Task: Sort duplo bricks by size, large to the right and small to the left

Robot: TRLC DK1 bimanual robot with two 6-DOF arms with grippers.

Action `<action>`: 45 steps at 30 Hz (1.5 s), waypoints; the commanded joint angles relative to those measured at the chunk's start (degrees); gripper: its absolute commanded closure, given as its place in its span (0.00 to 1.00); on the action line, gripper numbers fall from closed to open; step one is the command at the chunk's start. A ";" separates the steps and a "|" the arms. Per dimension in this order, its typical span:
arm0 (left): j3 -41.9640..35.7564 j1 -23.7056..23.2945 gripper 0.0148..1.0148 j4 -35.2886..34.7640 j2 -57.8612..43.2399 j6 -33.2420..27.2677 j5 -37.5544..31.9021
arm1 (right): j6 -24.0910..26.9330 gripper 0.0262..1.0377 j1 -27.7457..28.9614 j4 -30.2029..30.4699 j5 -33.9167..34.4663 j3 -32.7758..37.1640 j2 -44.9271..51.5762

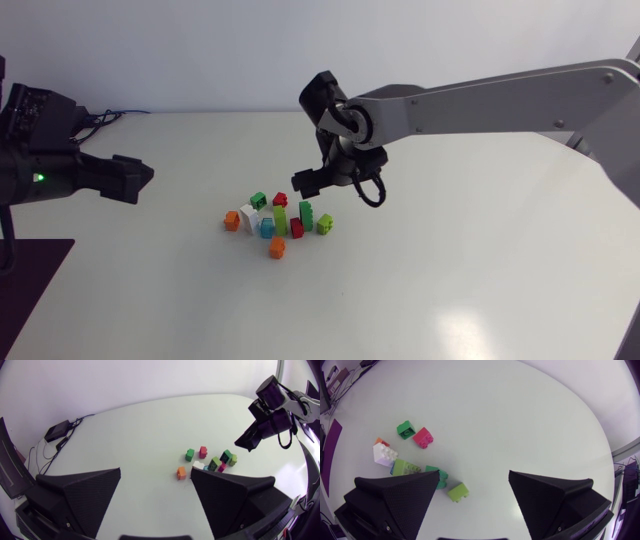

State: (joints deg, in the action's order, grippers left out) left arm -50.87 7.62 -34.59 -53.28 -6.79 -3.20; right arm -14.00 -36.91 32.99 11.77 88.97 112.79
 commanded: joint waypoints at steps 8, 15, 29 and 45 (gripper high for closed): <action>-1.16 1.79 0.04 -0.13 -4.38 2.57 0.13 | -6.92 0.04 -4.49 8.49 -9.57 11.49 8.32; -0.46 2.58 0.04 -0.39 -3.59 2.83 0.13 | -7.62 0.04 -4.67 12.62 -9.48 14.74 13.42; 0.07 2.93 0.04 -0.13 -2.97 3.18 0.13 | -7.09 0.04 -1.94 12.45 -8.25 12.90 13.42; 0.95 3.37 0.03 0.05 -2.18 3.45 0.21 | -6.13 0.11 -0.80 10.78 -6.14 16.06 16.32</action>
State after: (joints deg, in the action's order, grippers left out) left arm -51.20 10.59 -34.70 -56.12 -4.64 -3.20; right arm -19.73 -38.02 44.18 4.78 103.46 127.59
